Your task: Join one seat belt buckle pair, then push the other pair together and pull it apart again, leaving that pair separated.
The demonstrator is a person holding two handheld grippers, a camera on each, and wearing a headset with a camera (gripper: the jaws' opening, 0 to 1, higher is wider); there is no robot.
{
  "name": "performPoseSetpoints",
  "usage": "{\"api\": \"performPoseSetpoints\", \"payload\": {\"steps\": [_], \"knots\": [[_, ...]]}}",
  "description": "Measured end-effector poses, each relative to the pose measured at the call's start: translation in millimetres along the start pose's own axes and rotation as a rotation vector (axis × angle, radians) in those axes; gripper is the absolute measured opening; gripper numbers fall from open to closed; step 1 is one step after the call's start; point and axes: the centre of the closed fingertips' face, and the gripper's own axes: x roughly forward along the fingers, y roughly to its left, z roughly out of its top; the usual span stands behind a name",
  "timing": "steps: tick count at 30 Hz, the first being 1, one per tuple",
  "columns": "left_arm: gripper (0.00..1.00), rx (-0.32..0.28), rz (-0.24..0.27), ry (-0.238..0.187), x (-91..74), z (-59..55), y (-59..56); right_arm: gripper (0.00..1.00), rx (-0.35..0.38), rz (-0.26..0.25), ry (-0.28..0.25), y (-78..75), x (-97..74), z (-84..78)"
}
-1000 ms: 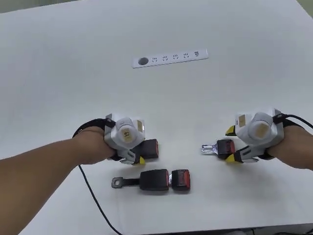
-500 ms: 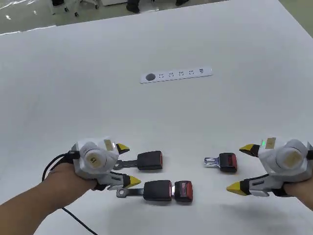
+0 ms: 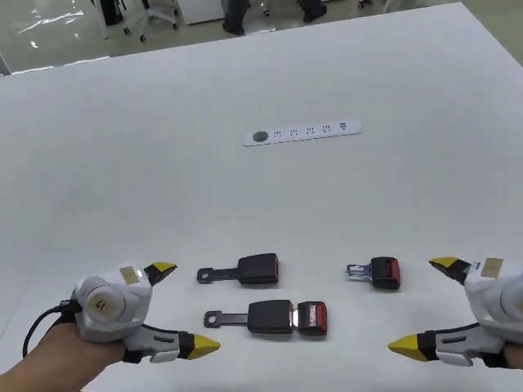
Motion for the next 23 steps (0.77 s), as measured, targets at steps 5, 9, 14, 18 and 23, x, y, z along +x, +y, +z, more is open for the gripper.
{"api": "performPoseSetpoints", "payload": {"steps": [5,9,14,18,23], "knots": [[1.00,-0.058,0.038,-0.022,-6.7,-8.9,6.9,1.00,-0.003,-0.006,-0.006,10.0,-7.1,-0.5],[1.00,-0.062,0.056,-0.016,-11.1,-15.0,6.4,1.00,0.010,-0.017,-0.015,9.0,-9.3,-1.7],[1.00,-0.059,0.056,-0.004,-15.9,-15.5,-9.3,1.00,0.021,-0.019,-0.029,11.1,-10.1,-3.1],[1.00,-0.049,0.050,0.003,-19.2,-18.5,-8.5,1.00,0.034,-0.026,-0.039,11.8,-11.9,0.0],[1.00,-0.036,0.058,0.010,-21.9,-17.9,-13.0,1.00,0.007,-0.025,-0.033,15.4,-14.5,-0.4]]}}
